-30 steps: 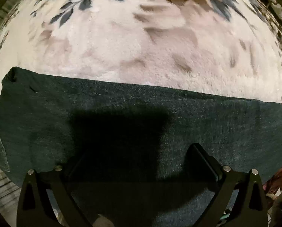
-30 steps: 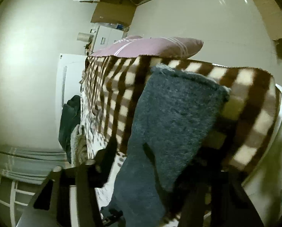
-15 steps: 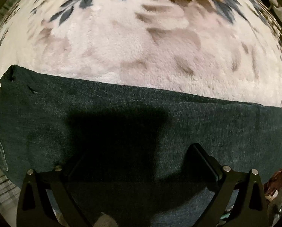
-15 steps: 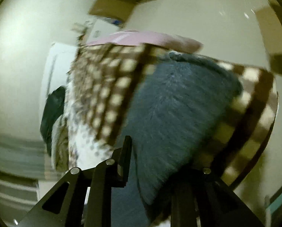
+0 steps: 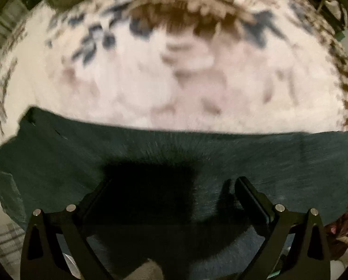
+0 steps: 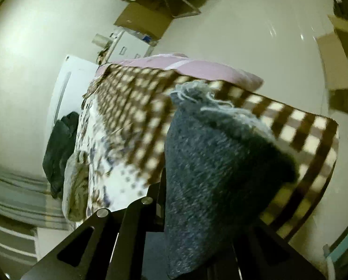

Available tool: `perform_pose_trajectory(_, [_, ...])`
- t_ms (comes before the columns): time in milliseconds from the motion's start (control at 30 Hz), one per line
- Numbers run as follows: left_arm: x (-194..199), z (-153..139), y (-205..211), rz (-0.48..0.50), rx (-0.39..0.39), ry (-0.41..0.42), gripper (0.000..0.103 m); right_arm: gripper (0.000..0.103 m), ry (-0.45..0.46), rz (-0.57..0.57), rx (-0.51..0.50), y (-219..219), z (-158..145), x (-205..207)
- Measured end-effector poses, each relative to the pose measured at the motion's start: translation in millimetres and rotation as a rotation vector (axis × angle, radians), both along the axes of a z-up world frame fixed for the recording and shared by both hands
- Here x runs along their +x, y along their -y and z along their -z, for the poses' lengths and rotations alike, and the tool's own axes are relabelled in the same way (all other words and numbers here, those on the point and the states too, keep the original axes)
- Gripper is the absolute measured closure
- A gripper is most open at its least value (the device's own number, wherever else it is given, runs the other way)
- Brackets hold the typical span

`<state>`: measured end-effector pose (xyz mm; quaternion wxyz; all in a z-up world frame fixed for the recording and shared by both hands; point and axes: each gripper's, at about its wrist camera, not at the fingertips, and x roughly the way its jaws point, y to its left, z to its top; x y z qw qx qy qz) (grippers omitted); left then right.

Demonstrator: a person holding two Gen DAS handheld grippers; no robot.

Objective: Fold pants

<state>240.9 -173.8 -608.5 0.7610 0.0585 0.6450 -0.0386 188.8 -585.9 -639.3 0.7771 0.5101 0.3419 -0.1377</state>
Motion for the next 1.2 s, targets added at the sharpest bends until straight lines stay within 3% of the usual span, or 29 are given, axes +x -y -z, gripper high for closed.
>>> perform_pose_trajectory(233, [-13.1, -52.1, -28.1, 0.032, -0.027, 0.087, 0.0, 0.096, -0.029, -0.116, -0.102, -89.7, -62.8, 23.5])
perform_pose_trajectory(400, [-25.3, -83.4, -89.3, -0.039, -0.076, 0.077, 0.0, 0.096, -0.063, -0.22, -0.152, -171.8, -81.8, 36.5])
perform_pose_trajectory(600, [-32.6, -88.9, -170.2, -0.156, -0.093, 0.061, 0.0, 0.096, -0.118, -0.398, -0.205, -290.2, -71.0, 52.9])
perform_pose_trajectory(833, [-56.3, -67.0, -263.1, -0.28, -0.068, 0.009, 0.0, 0.096, -0.232, -0.658, -0.349, -436.3, -25.6, 61.1])
perform_pose_trajectory(900, [-60.8, -62.9, -283.5, -0.315, -0.069, 0.0, 0.0, 0.091, -0.306, -0.769, -0.396, -476.4, -6.1, 64.4])
perform_pose_trajectory(933, [-62.3, -63.1, -290.1, -0.327, -0.07, -0.002, 0.0, 0.083, -0.374, -0.817, -0.425, -493.6, 5.1, 66.1])
perform_pose_trajectory(1000, [-63.5, -61.6, -302.1, -0.346, -0.079, -0.006, 0.0, 0.071, -0.427, -0.856, -0.407, -508.9, 15.9, 64.6])
perform_pose_trajectory(1067, [-62.6, -61.1, -305.5, -0.353, -0.089, -0.009, 0.0, 0.038, -0.399, -0.861, -0.311, -505.7, 11.9, 60.2])
perform_pose_trajectory(1133, [-60.1, -59.4, -304.3, -0.352, -0.115, -0.013, 0.0, 0.023, -0.353, -0.817, -0.225, -489.0, -2.6, 50.6])
perform_pose_trajectory(1200, [-55.4, -57.0, -294.7, -0.342, -0.157, -0.017, 0.0, 0.023, -0.326, -0.768, -0.2, -465.0, -17.4, 40.9])
